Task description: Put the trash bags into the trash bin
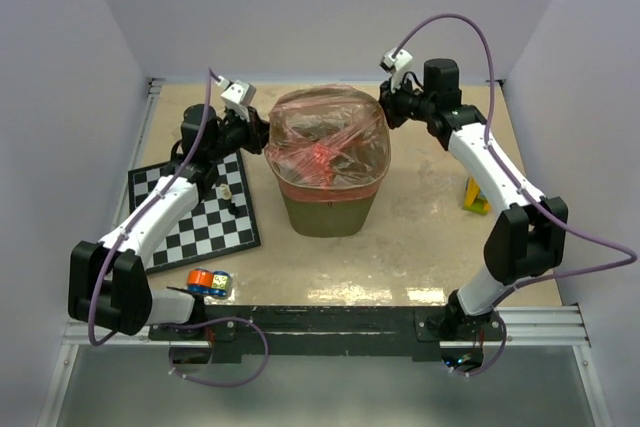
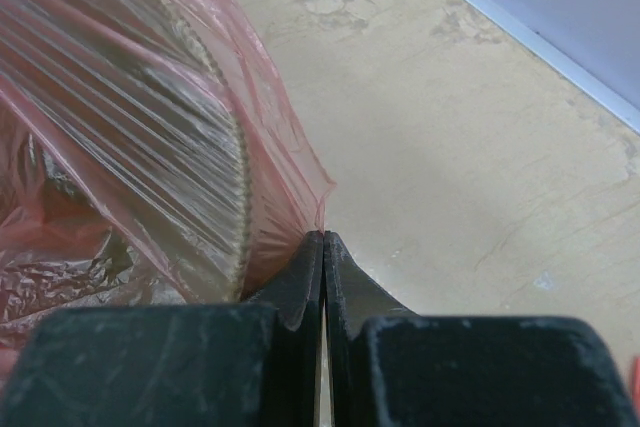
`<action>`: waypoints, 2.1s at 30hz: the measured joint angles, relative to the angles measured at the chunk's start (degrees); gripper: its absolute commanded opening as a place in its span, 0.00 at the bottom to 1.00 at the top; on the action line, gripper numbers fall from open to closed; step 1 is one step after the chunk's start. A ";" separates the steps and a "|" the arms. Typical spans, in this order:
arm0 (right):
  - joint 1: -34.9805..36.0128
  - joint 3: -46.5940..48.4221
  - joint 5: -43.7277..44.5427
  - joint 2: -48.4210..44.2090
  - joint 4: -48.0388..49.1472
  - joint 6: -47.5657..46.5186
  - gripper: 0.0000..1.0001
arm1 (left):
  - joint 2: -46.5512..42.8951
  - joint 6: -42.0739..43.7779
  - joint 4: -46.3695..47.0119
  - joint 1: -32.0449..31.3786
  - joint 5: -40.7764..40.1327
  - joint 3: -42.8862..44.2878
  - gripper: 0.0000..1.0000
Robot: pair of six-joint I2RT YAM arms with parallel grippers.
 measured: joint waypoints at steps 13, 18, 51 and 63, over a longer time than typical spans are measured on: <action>-1.77 4.79 -6.27 9.49 1.97 6.23 0.00 | 7.06 -8.37 10.12 2.12 6.88 0.76 0.09; -1.84 4.50 -7.10 9.33 1.90 7.26 0.00 | 7.63 -12.02 10.99 2.80 8.72 0.72 0.02; -2.95 -11.10 -10.64 2.97 11.93 21.64 0.00 | 11.17 -16.55 15.52 -0.44 -1.16 -6.54 0.00; -2.12 -12.96 -7.19 2.73 9.75 19.63 0.00 | 8.22 -10.08 6.99 -1.46 -3.10 -7.91 0.00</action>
